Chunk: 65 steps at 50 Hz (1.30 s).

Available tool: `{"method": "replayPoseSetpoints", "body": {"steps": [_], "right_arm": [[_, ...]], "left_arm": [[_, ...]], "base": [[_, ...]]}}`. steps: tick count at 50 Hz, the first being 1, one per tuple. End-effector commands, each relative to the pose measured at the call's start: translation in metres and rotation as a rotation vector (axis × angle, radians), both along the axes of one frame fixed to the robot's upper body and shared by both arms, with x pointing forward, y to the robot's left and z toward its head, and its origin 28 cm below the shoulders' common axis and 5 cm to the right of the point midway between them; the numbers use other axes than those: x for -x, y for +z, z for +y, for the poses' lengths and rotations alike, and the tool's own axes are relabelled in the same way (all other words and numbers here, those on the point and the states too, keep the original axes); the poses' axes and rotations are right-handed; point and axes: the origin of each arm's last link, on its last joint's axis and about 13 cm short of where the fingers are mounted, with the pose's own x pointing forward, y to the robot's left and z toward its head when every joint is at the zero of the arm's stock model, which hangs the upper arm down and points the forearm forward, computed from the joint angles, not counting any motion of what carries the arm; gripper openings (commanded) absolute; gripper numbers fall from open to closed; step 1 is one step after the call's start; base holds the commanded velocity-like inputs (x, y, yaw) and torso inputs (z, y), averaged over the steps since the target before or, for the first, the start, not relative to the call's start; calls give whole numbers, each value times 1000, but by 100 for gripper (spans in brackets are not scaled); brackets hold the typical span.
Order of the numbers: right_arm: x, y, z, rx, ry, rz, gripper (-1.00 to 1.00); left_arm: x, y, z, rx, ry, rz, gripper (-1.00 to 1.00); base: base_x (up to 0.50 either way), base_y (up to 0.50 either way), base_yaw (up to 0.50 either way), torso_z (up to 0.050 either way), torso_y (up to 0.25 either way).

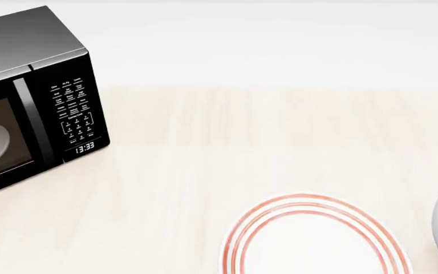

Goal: Put the white bowl to the right of the plate.

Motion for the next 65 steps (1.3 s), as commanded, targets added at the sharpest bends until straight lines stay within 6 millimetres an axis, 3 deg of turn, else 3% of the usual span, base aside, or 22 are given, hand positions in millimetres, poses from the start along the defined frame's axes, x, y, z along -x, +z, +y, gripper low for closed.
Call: {"method": "replayPoseSetpoints", "body": {"steps": [1, 34, 35, 49, 54, 65], "right_arm": [[1, -3, -2, -26, -24, -35, -100], [5, -11, -4, -27, -20, -64, -100], [5, -10, -4, -13, -15, -56, 100], [0, -1, -4, 46, 14, -94, 100], [-3, 20, 0, 158, 45, -133, 100], [13, 71, 37, 506, 68, -201, 100]], "left_arm": [[0, 0, 0, -3, 2, 0, 100], [0, -1, -1, -9, 1, 4, 100], [0, -1, -2, -10, 0, 4, 100], [0, -1, -2, -11, 1, 4, 100], [0, -1, -2, -14, 0, 3, 100], [0, 0, -1, -10, 0, 1, 100]], "base": [[0, 0, 0, 0, 0], [0, 0, 0, 0, 0], [0, 0, 0, 0, 0], [0, 0, 0, 0, 0], [0, 0, 0, 0, 0], [0, 0, 0, 0, 0]]}}
